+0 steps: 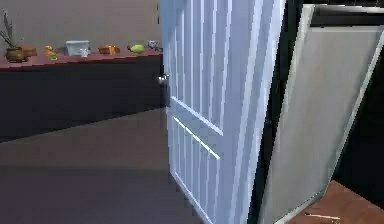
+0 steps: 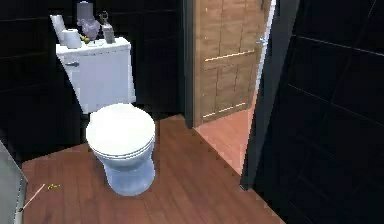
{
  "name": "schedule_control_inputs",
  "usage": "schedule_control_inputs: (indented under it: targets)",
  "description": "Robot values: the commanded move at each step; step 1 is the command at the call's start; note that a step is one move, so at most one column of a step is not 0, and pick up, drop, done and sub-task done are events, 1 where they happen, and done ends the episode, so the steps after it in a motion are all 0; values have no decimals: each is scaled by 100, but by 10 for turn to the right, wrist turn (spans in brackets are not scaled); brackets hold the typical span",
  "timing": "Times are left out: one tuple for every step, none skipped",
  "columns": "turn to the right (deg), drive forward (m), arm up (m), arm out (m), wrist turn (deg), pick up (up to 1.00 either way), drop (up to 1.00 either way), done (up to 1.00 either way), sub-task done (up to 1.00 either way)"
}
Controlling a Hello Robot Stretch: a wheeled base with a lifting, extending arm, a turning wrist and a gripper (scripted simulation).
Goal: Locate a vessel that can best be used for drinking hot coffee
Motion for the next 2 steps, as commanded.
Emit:
schedule_control_inputs:
  targets:
    - [-240,0,0,0,0,0,0,0,0]
    - [0,100,0,0,0,0,0,0,0]
